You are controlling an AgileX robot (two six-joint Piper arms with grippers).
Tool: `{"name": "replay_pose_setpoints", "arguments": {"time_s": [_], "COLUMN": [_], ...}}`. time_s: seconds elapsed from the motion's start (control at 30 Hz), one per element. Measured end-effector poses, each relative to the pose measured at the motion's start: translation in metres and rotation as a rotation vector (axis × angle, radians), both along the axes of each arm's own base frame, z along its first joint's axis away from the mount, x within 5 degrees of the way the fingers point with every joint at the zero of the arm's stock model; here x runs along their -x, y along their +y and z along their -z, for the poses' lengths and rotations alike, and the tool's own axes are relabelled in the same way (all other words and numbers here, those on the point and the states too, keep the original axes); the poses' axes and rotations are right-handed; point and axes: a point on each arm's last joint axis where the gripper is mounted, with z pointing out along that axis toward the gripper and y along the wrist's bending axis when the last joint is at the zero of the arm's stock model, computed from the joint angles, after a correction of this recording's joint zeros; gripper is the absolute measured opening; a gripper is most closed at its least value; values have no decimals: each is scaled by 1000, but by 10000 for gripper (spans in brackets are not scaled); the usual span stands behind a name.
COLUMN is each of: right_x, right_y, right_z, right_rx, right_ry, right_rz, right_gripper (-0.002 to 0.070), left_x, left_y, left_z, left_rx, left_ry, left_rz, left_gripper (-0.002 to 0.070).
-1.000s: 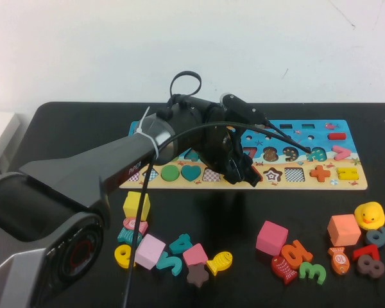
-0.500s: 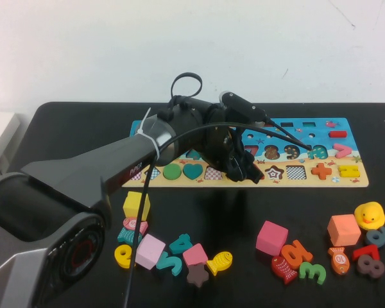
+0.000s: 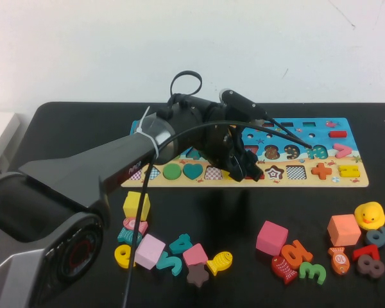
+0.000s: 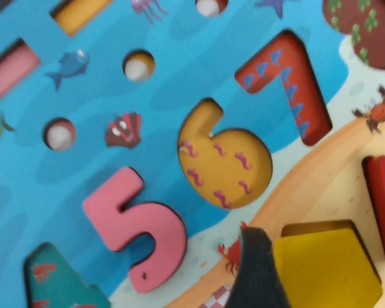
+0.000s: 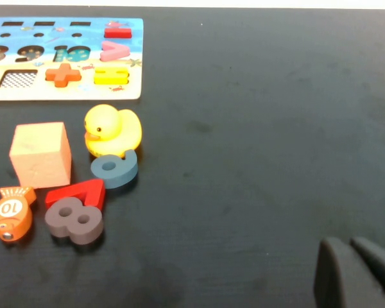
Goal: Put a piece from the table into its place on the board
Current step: Place the "five-pointed star" into the hole of the five-pointed star
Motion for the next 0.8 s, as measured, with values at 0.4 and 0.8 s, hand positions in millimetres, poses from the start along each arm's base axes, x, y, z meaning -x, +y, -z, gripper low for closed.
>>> {"name": "replay_pose_setpoints", "arguments": {"time_s": [0.4,0.8], "right_x": [0,0], "right_y": [0,0], "right_z": [0,0], "right_rx": [0,0], "right_ry": [0,0], "right_rz": [0,0], "right_gripper": [19,18], "left_x": [-1,-3], "left_y": [2,17], "left_z": [-11,-6], "left_rx": [-4,-53], "left_ry": [-44,35], "left_rz": [6,-65], "left_gripper": [195,2]}}
